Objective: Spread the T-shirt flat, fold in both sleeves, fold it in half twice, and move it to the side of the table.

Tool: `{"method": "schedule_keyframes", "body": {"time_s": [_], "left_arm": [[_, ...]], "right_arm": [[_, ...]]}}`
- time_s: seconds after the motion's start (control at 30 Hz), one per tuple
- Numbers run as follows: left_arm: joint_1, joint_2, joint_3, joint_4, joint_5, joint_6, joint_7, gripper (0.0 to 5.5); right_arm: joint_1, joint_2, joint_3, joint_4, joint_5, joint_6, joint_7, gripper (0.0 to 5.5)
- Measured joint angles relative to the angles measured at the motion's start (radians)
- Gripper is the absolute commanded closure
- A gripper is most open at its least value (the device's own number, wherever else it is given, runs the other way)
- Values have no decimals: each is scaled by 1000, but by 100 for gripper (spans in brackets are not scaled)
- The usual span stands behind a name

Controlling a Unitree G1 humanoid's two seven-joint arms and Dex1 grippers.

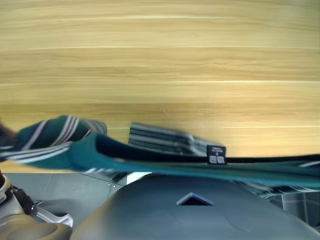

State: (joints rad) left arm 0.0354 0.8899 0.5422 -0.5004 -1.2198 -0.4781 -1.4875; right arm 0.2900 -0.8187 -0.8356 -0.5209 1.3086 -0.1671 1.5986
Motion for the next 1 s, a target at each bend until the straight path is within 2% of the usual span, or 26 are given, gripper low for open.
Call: {"method": "schedule_keyframes", "body": {"time_s": [0.07,0.1,0.17,0.27,0.4,0.5,0.57,0.67,0.73,0.83,0.87,0.93,1.0], "left_arm": [[-118,16,6,34,-24,72,44,549],[-209,23,-43,93,34,96,71,549],[-375,7,-162,234,210,111,105,549],[-653,-70,-352,555,508,97,117,549],[-951,-165,-530,1017,778,89,143,549],[-1099,-220,-655,1251,978,137,322,549],[-1203,-267,-717,1391,1097,193,545,549],[-1303,-313,-726,1507,1154,215,798,549],[-1385,-335,-711,1591,1182,150,1017,549],[-1390,-310,-722,1648,1336,-145,1291,549],[-1332,-297,-734,1658,1363,-201,1303,549],[-1154,-295,-762,1706,1408,-278,1301,549],[-947,-335,-783,1769,1448,-316,1255,549]], "right_arm": [[-77,-27,19,43,-2,39,-9,550],[-139,-40,66,73,-60,52,-42,550],[-260,-63,188,155,-200,61,-114,550],[-561,-67,445,374,-507,79,-222,550],[-966,13,717,812,-907,54,-356,550],[-1183,84,862,1085,-1125,59,-585,550],[-1324,139,942,1259,-1255,68,-823,550],[-1442,188,974,1401,-1338,52,-1075,550],[-1528,214,974,1508,-1395,-33,-1321,550],[-1553,204,964,1607,-1495,-297,-1606,550],[-1512,194,963,1616,-1496,-350,-1605,550],[-1385,190,965,1642,-1494,-442,-1514,550],[-1196,205,978,1691,-1485,-488,-1283,550]]}}
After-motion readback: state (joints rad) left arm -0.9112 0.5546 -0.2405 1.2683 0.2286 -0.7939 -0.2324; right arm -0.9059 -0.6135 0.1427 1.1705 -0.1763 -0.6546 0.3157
